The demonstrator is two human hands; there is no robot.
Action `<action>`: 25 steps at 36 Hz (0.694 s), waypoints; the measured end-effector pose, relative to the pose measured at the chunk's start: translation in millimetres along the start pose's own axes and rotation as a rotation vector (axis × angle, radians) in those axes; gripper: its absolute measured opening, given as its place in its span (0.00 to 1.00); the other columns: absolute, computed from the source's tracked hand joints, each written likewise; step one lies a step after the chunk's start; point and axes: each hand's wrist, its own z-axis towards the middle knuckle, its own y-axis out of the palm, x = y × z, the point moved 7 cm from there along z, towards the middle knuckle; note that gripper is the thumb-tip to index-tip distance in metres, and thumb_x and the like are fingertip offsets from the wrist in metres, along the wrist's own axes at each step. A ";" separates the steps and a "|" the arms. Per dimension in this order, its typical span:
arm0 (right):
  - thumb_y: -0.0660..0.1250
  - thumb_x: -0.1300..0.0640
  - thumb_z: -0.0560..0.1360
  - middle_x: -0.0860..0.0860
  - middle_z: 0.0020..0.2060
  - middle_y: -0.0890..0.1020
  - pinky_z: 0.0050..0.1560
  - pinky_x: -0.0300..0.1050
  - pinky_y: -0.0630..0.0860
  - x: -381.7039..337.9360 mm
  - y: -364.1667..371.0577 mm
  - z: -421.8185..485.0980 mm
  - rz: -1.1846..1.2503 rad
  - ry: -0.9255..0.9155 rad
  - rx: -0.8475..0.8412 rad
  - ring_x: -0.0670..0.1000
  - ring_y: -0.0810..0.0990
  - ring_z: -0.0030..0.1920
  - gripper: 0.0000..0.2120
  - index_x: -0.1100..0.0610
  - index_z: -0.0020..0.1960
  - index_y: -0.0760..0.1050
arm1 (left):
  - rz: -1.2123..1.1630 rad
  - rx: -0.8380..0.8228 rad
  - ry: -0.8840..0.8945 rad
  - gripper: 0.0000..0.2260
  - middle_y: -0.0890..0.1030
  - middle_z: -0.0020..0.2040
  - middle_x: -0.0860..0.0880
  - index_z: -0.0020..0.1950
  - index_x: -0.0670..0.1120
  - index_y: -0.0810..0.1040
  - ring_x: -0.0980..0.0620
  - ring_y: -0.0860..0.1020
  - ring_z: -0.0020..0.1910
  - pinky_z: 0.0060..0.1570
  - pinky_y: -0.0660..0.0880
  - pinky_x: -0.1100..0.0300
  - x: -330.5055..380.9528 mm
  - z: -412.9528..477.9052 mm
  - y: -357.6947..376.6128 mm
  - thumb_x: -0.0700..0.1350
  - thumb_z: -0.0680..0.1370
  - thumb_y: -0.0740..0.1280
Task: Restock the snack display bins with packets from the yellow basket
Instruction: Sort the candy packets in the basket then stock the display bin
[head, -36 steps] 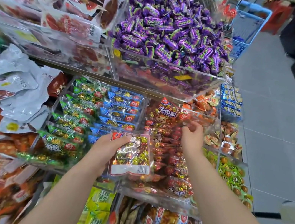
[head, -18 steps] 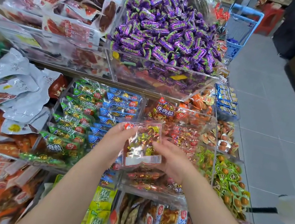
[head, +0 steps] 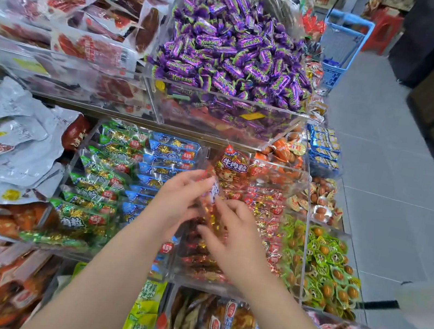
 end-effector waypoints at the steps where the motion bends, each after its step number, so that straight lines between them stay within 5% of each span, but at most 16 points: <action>1: 0.67 0.44 0.73 0.42 0.54 0.69 0.60 0.39 0.69 1.6 3.5 -1.6 0.049 0.007 -0.037 0.45 0.69 0.57 0.28 0.52 0.71 0.68 | 0.018 0.028 0.010 0.08 0.82 0.41 0.49 0.57 0.46 0.78 0.54 0.80 0.37 0.38 0.78 0.57 -0.3 2.8 -4.5 0.41 0.78 0.67; 6: 0.65 0.33 0.67 0.35 0.55 0.67 0.62 0.37 0.67 33.0 -5.2 2.7 0.267 0.255 0.100 0.37 0.68 0.59 0.29 0.41 0.65 0.68 | 0.068 -0.006 -0.011 0.07 0.84 0.42 0.47 0.50 0.45 0.79 0.52 0.83 0.38 0.35 0.79 0.58 -1.1 9.9 -13.9 0.37 0.80 0.62; 10: 0.78 0.47 0.64 0.41 0.58 0.75 0.61 0.47 0.73 64.4 9.0 12.1 0.576 0.518 -0.100 0.43 0.75 0.59 0.40 0.46 0.71 0.63 | 0.234 -0.077 -0.028 0.06 0.84 0.47 0.43 0.48 0.47 0.81 0.48 0.82 0.44 0.46 0.80 0.50 -3.9 12.7 -12.1 0.41 0.79 0.65; 13: 0.77 0.51 0.66 0.46 0.53 0.80 0.48 0.46 0.78 82.2 14.5 15.4 0.643 0.578 -0.200 0.50 0.80 0.53 0.24 0.49 0.59 0.74 | 0.454 -0.008 0.038 0.03 0.84 0.47 0.55 0.49 0.54 0.80 0.48 0.81 0.52 0.54 0.77 0.48 1.8 18.2 -15.7 0.50 0.77 0.68; 16: 0.74 0.53 0.69 0.47 0.53 0.79 0.39 0.36 0.76 101.9 1.4 22.4 0.734 0.606 -0.015 0.48 0.79 0.51 0.18 0.49 0.55 0.72 | 0.696 0.196 0.245 0.11 0.80 0.51 0.62 0.54 0.55 0.76 0.53 0.77 0.57 0.54 0.75 0.56 18.1 21.6 -29.8 0.55 0.75 0.70; 18: 0.73 0.51 0.70 0.49 0.57 0.77 0.43 0.36 0.77 117.4 -11.8 29.0 0.706 0.640 0.152 0.47 0.77 0.54 0.25 0.56 0.63 0.69 | 1.068 0.310 0.338 0.25 0.72 0.69 0.52 0.69 0.51 0.70 0.46 0.65 0.72 0.69 0.66 0.45 20.7 24.5 -37.5 0.59 0.74 0.69; 20: 0.72 0.50 0.71 0.49 0.59 0.76 0.54 0.42 0.75 125.9 -17.3 37.2 0.649 0.647 0.231 0.50 0.76 0.57 0.28 0.57 0.67 0.67 | 1.394 0.310 0.306 0.38 0.57 0.78 0.48 0.77 0.48 0.57 0.44 0.47 0.78 0.74 0.48 0.42 10.4 30.5 -39.6 0.64 0.74 0.65; 25: 0.70 0.52 0.74 0.38 0.48 0.75 0.50 0.34 0.69 127.0 -12.0 62.0 0.542 0.568 0.269 0.43 0.74 0.50 0.13 0.45 0.56 0.71 | 1.725 0.257 0.267 0.46 0.35 0.78 0.41 0.78 0.45 0.36 0.39 0.35 0.76 0.72 0.34 0.41 -21.7 34.2 -38.8 0.68 0.75 0.58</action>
